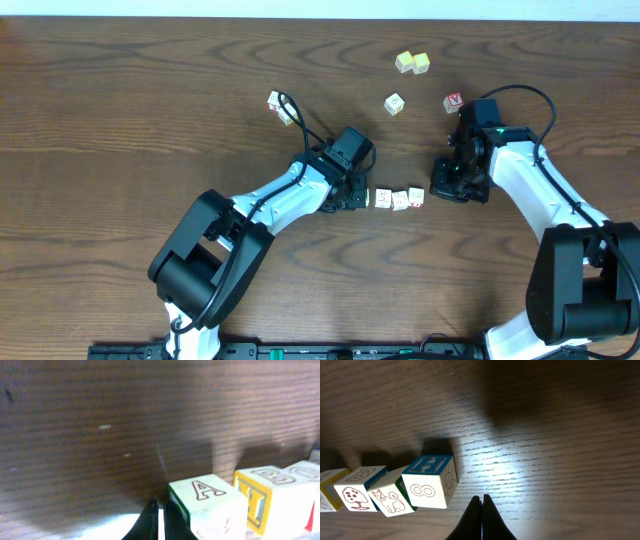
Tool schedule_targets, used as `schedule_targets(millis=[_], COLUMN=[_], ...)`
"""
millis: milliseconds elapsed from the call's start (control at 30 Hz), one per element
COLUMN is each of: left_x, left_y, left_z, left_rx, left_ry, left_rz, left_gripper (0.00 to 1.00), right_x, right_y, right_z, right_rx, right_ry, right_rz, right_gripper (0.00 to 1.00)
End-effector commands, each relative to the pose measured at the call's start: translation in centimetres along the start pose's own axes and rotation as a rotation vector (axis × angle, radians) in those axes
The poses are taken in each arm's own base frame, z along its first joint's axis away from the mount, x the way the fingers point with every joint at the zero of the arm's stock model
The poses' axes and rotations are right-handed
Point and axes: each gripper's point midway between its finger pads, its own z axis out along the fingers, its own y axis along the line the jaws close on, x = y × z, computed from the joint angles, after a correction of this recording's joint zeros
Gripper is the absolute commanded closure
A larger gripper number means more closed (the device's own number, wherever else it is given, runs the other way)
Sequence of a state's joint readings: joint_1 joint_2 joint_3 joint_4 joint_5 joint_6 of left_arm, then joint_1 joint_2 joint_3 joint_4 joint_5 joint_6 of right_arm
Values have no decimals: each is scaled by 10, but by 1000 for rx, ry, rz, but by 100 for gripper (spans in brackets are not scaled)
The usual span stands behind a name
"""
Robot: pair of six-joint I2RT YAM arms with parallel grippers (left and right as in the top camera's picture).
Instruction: Lift 4 blocks
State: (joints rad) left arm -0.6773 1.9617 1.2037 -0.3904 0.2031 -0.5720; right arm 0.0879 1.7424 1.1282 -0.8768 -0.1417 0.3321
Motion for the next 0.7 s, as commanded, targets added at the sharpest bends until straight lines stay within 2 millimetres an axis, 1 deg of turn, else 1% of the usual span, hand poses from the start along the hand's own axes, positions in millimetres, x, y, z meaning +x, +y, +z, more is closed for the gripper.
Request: schedule_targets(millis=[0,167,533,667], left_x=[4,-3,-4,-3], left_y=[5,0,-2,-6], left_z=[8,8,8,9], left_rx=[-18,4,11,17], left_ry=[10,-18,-21,-25], left_rz=[-14,-11,-52,-45], left_gripper=[93,93,93,92], right_x=[1,1,3,3], right_y=[0,0,0,0], right_z=[-1,-1,-1,-1], right_rx=[-6,-6,-4,-3], right_ry=[0,0,6,8], right_rz=[-3,-3,-2,-2], right_gripper=[99,99,99,99])
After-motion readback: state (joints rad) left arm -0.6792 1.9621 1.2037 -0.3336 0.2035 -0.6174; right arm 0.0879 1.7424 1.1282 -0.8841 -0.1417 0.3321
